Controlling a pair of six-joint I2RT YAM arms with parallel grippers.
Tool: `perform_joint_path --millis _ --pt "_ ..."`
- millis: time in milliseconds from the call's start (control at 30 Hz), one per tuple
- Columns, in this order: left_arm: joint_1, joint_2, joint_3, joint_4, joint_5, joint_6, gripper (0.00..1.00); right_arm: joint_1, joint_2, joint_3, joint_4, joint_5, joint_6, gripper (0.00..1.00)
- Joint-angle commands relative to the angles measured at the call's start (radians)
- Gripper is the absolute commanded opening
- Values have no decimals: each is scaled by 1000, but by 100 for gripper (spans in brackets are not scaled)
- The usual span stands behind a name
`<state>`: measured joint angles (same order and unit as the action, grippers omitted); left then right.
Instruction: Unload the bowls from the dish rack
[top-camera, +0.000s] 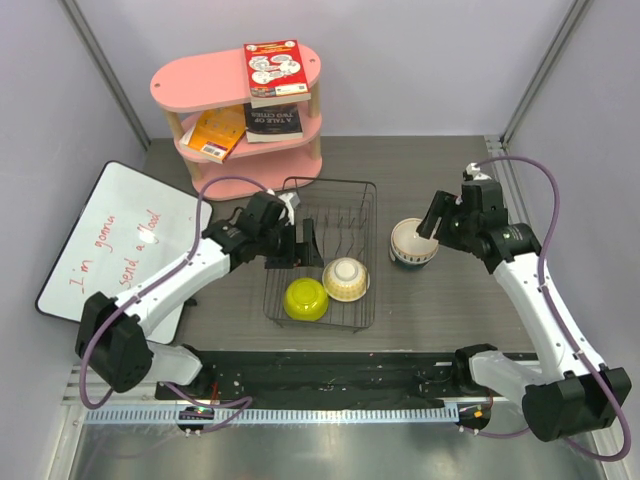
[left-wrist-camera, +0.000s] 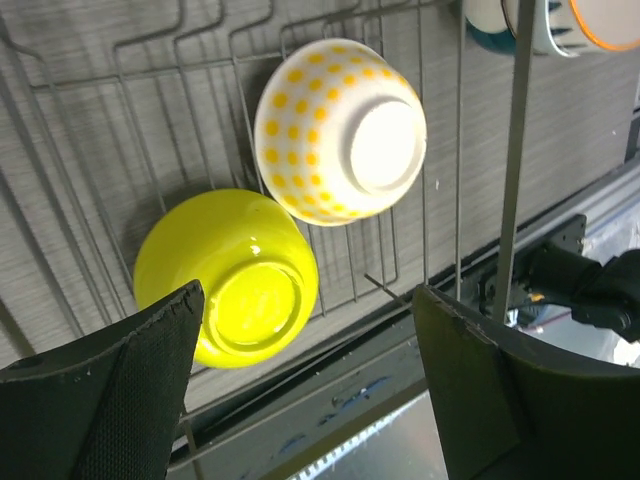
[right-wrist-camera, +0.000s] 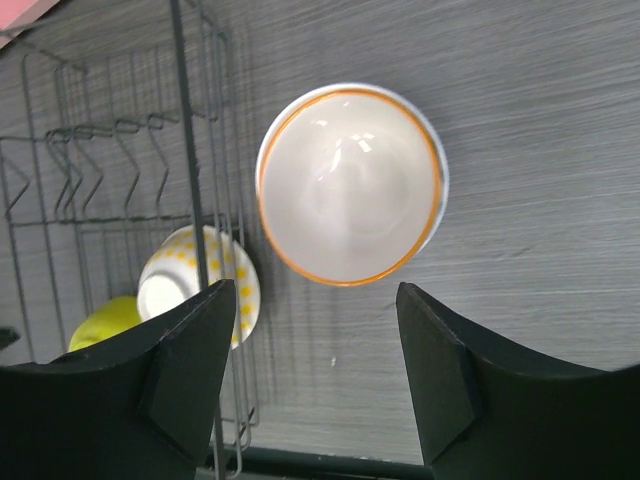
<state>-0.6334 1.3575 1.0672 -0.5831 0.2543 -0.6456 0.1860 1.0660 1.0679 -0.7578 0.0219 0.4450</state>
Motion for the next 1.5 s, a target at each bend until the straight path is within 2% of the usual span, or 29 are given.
perform_joint_path --millis 0,133,300,533,833,1100,1467 --pt "6 28 5 2 -50 14 85 10 -64 -32 40 -148 61 72" --pt "6 119 30 57 32 24 85 50 -107 -65 80 -207 103 73" --pt "1 199 53 115 117 3 85 190 -166 -111 113 -151 168 73" --pt "-15 273 45 212 212 -46 85 280 -195 -200 156 -134 201 74" --pt "-26 347 56 210 194 -48 85 349 -63 -195 233 -109 189 74" --pt "-26 400 43 189 209 -16 85 484 66 -192 291 8 213 74" --pt "-25 417 -39 367 352 -57 84 543 182 -256 354 87 239 73"
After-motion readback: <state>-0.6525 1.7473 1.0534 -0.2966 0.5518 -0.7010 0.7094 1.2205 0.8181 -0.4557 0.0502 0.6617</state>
